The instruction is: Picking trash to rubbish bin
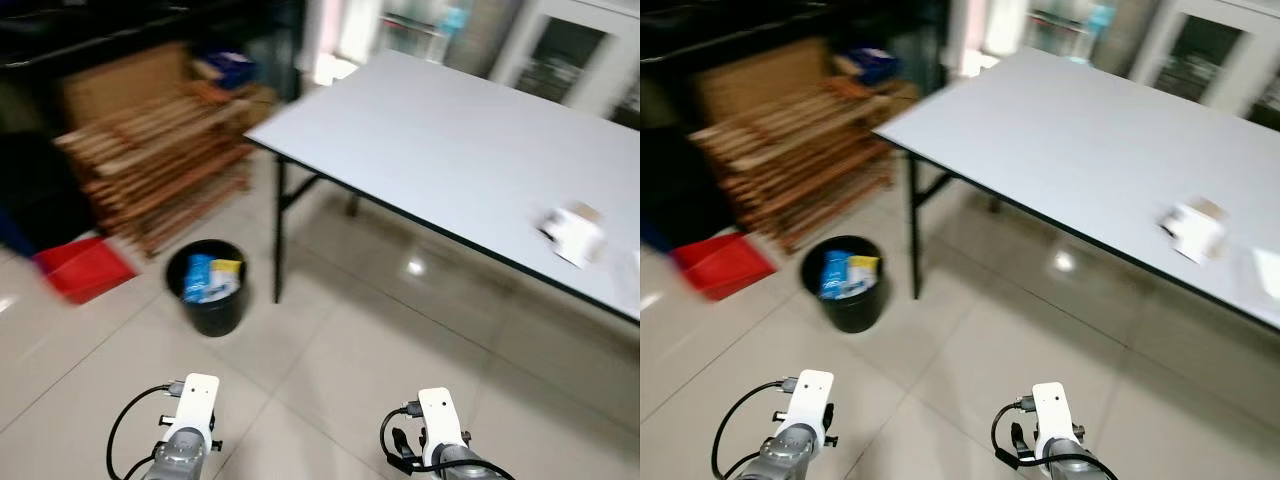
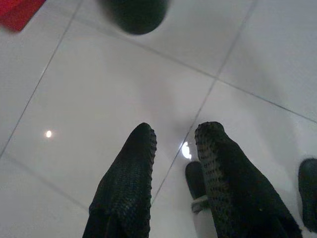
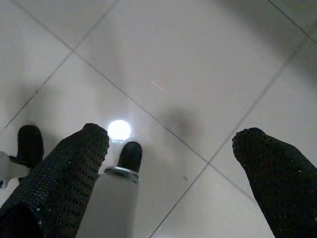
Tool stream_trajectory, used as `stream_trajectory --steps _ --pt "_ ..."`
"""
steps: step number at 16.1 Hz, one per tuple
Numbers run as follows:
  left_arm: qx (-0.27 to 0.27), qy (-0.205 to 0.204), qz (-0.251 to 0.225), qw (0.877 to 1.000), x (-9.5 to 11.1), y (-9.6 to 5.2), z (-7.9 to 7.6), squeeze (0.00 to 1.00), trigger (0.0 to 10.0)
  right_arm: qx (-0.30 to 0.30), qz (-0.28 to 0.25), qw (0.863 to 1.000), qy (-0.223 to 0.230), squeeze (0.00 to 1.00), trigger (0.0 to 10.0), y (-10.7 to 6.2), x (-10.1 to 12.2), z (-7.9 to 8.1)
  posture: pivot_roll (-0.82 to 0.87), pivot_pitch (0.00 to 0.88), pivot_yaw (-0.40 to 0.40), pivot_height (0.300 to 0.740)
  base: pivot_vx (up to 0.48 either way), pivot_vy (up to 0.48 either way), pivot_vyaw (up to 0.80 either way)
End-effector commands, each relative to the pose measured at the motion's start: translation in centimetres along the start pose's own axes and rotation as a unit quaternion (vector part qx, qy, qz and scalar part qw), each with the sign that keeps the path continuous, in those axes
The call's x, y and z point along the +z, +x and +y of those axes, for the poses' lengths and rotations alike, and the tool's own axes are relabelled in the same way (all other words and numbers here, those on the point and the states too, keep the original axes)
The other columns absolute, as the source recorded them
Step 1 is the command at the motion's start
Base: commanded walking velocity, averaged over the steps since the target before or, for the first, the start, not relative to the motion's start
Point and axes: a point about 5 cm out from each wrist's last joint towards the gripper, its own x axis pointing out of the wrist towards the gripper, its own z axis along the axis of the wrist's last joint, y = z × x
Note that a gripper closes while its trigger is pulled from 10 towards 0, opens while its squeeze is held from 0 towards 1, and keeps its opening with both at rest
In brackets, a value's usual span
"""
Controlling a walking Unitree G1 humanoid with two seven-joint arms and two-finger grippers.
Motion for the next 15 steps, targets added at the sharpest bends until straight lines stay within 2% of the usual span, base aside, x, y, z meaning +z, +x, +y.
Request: stream_trajectory --steps 1,5,9,12,13,15 --pt "-0.01 -0.005 0.001 1.0 -0.16 -0.06 -0.38 0.0 10.0 -0.004 0.014 1.0 0.0 0.0 10.0 -0.13 -0.63 -0.46 0.0 0.047 -0.101 0.74 0.0 0.0 -0.8" --pt "-0.005 0.002 0.003 1.0 -0.21 -0.05 -0.2 0.0 10.0 -0.007 0.018 1.0 -0.002 0.0 10.0 -0.17 -0.83 -0.59 0.0 0.046 -0.1 0.74 0.0 0.0 -0.8" --pt "-0.005 0.007 0.007 1.0 -0.26 -0.05 -0.2 0.0 10.0 -0.007 0.018 1.0 -0.003 0.0 10.0 -0.13 -0.68 -0.52 0.0 0.043 -0.099 0.74 0.0 0.0 0.0" --pt "-0.006 0.011 0.007 1.0 -0.24 -0.04 -0.23 0.0 10.0 -0.007 0.017 1.0 -0.004 0.0 10.0 -0.09 -0.52 -0.48 0.0 0.044 -0.099 0.74 0.0 0.0 -0.8" --pt "-0.005 0.014 0.007 1.0 -0.27 -0.05 -0.22 0.0 10.0 -0.006 0.016 1.0 -0.004 0.0 10.0 -0.09 -0.52 -0.47 0.0 0.045 -0.101 0.74 0.0 0.0 0.0" --pt "-0.003 0.021 0.009 1.0 -0.44 -0.08 -0.14 0.0 10.0 -0.005 0.017 1.0 -0.005 0.0 10.0 -0.1 -0.58 -0.38 0.0 0.046 -0.101 0.74 0.0 -0.366 0.0"
